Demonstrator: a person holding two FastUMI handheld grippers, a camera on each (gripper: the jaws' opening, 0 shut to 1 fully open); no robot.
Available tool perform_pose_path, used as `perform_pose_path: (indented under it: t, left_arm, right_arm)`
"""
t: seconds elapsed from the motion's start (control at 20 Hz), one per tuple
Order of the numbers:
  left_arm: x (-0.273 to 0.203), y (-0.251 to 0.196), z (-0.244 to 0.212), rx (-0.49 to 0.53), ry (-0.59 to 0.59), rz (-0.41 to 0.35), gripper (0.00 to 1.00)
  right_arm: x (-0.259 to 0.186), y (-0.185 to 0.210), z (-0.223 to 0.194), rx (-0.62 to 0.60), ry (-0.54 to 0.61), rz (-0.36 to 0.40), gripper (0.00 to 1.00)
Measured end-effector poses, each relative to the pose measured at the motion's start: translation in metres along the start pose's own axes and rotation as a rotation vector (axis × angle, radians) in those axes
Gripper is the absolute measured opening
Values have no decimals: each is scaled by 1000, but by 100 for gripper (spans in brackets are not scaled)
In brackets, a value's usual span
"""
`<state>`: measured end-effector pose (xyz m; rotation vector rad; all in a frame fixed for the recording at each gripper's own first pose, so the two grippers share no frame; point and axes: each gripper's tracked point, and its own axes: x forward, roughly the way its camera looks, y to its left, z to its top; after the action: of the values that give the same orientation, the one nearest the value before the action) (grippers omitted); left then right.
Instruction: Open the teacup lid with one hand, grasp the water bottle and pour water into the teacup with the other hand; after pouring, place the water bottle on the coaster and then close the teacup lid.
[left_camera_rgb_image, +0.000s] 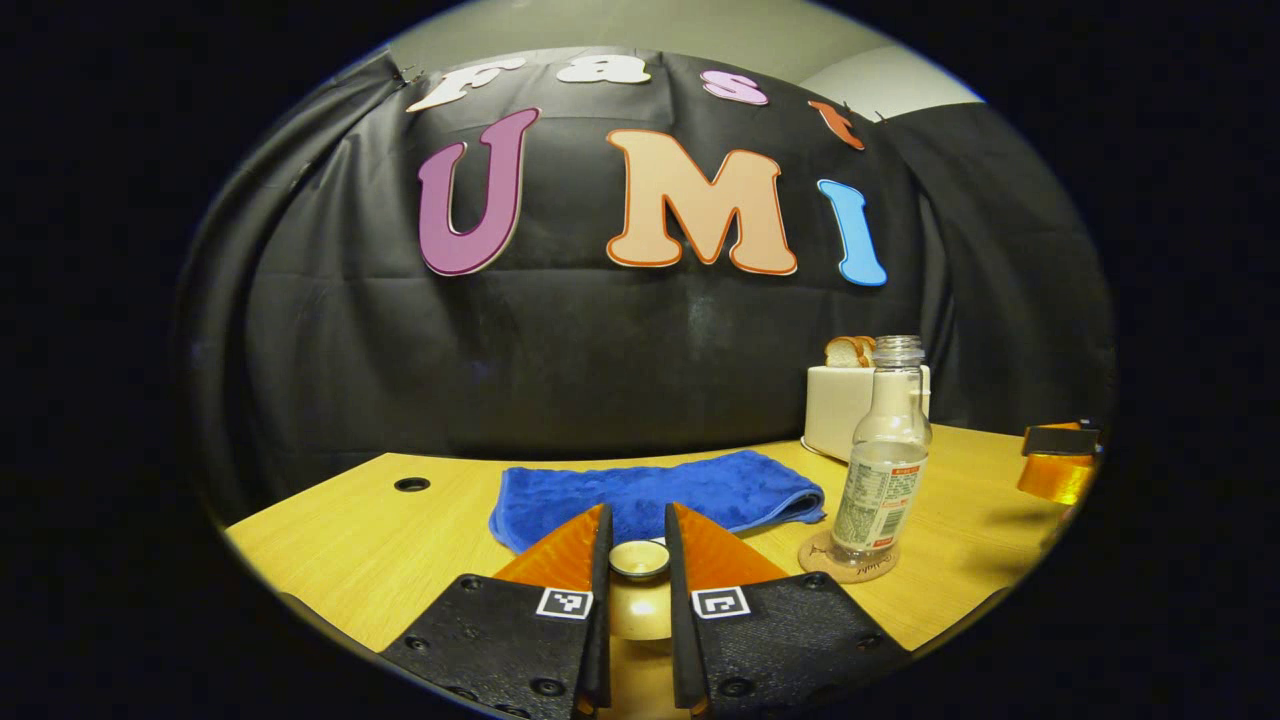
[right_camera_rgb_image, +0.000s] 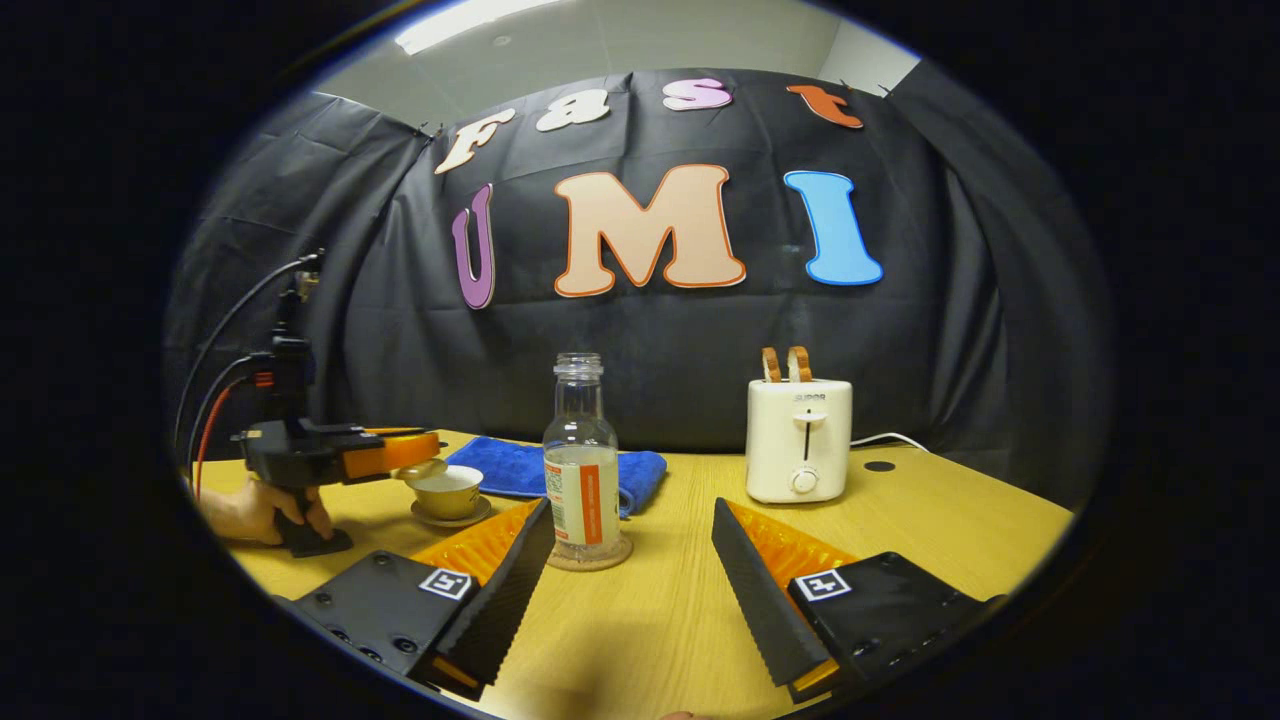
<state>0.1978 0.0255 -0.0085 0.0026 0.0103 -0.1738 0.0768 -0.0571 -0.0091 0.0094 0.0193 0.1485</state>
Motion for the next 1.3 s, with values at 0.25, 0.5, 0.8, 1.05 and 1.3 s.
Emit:
perform_pose_path:
  t: [0.25, 0.5, 0.8, 1.05, 1.3]
  left_arm:
    - [17, -9, -10, 54, 57, 12, 21]
    - [20, -11, -16, 99, 102, 19, 22]
    - [18, -13, -19, 144, 128, 32, 22]
    - [17, -15, -21, 181, 141, 48, 22]
    - [16, -15, -19, 181, 137, 50, 25]
  right_arm:
    - [-19, -9, 0, -1, -2, -9, 100]
    - [-20, -9, 0, -1, -1, -5, 96]
    - [-20, -9, 0, -1, -1, -6, 100]
    - [-20, -9, -1, -1, 0, -6, 97]
    - [-20, -9, 0, 3, -2, -7, 96]
